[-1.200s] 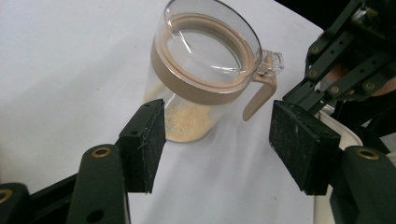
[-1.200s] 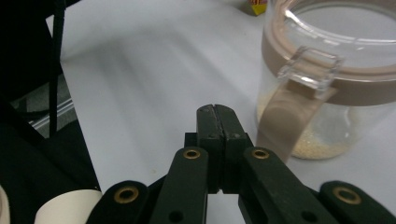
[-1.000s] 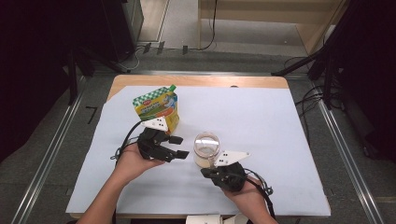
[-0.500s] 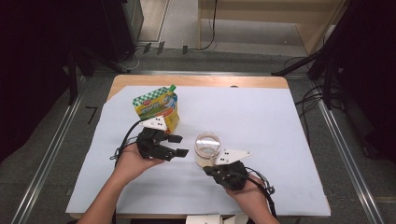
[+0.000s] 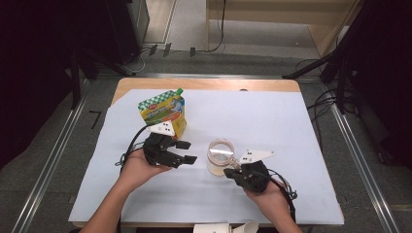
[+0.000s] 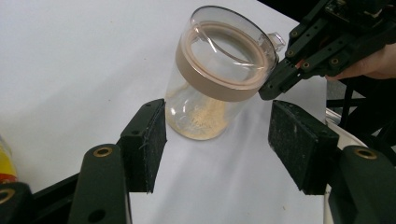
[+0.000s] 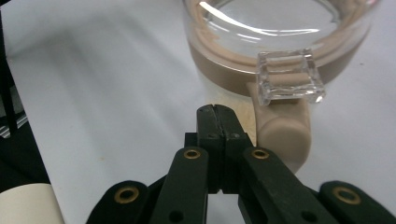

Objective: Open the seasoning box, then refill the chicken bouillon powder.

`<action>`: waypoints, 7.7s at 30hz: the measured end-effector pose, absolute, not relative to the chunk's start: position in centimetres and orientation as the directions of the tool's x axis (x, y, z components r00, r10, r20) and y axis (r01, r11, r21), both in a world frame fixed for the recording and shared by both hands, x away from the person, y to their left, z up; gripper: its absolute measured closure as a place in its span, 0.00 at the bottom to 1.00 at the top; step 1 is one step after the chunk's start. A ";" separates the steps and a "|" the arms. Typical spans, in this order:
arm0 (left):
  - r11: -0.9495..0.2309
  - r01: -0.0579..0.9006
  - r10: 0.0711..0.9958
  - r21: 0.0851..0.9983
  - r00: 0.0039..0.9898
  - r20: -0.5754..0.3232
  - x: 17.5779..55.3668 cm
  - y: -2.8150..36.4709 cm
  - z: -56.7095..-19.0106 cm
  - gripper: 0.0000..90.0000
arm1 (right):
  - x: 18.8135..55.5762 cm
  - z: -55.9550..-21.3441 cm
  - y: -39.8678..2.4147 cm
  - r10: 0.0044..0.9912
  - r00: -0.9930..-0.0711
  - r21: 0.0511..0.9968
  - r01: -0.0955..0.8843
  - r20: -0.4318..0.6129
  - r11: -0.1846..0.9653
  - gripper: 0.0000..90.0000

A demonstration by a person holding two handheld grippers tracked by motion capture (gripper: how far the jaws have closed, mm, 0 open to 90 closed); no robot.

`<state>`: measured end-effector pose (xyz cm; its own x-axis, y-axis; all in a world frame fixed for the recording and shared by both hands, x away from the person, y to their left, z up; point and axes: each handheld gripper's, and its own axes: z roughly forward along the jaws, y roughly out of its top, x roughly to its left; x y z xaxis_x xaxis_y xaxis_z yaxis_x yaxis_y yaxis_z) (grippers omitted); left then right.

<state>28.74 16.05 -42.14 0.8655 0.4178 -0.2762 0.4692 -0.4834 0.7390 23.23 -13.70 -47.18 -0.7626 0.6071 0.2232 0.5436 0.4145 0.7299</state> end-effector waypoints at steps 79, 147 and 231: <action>-0.562 0.342 0.332 0.753 0.927 -0.174 31.6 5.5 -45.3 0.11 | 28.0 -46.7 -20.8 0.731 -0.646 0.738 0.600 0.220 0.308 1.00; -0.599 0.336 0.250 0.727 0.941 -0.229 33.1 -0.2 -40.2 0.11 | 27.6 -46.5 -20.8 0.717 -0.654 0.751 0.593 0.240 0.290 1.00; -0.351 0.586 0.697 0.730 0.685 -0.215 32.5 28.0 -34.7 0.43 | 20.6 -47.0 -11.3 0.488 -0.841 0.776 0.463 0.233 0.427 0.45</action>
<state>32.54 28.03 -34.73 0.6846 0.6965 -0.2147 0.5865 -0.3515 0.7297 20.57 -11.31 -46.96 -0.8412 0.4880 0.2330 0.4630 0.4274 0.7765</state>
